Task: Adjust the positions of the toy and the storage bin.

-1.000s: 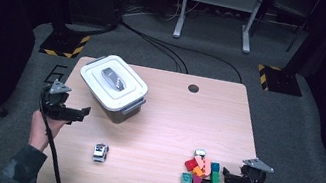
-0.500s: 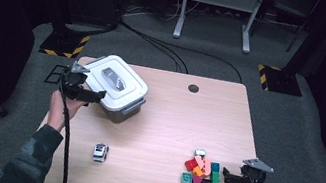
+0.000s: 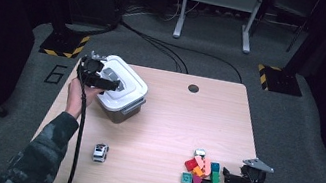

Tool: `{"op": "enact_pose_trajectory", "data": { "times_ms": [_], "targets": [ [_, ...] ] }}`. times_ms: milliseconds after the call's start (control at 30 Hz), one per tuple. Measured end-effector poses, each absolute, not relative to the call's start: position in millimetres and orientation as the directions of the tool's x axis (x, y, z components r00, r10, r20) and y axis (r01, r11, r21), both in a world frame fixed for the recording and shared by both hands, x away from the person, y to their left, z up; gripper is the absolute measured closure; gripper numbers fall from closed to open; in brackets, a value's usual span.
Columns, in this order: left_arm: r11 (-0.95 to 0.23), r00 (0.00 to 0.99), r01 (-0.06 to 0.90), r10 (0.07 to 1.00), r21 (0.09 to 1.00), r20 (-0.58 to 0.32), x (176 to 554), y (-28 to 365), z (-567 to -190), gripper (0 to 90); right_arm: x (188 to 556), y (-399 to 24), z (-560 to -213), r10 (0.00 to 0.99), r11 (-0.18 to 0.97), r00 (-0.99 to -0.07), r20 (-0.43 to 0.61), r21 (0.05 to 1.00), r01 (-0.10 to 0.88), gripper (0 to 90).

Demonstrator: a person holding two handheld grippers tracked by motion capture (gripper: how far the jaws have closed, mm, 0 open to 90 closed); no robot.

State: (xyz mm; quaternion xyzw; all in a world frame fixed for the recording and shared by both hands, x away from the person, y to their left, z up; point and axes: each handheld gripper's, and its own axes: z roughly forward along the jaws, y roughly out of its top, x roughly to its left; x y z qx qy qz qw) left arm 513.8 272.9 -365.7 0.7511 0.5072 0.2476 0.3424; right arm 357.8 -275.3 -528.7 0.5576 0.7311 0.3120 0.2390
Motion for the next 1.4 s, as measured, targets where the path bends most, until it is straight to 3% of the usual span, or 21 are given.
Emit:
{"op": "enact_pose_trajectory", "data": {
  "times_ms": [433,967,1400],
  "targets": [
    [-0.279,0.334,0.644,0.94,0.712,0.067,550,255,-374,6.8,358,-275,-529,0.964,0.184,-0.266,0.0,0.723,0.666,3.3],
    [-0.286,0.335,0.64,0.939,0.713,0.076,551,253,-376,8.3,358,-275,-529,0.964,0.183,-0.266,0.001,0.724,0.665,3.5],
    [-0.303,0.365,0.629,0.928,0.716,0.071,547,249,-372,17.3,358,-275,-529,0.964,0.184,-0.267,0.0,0.725,0.664,3.8]
  ]
}}
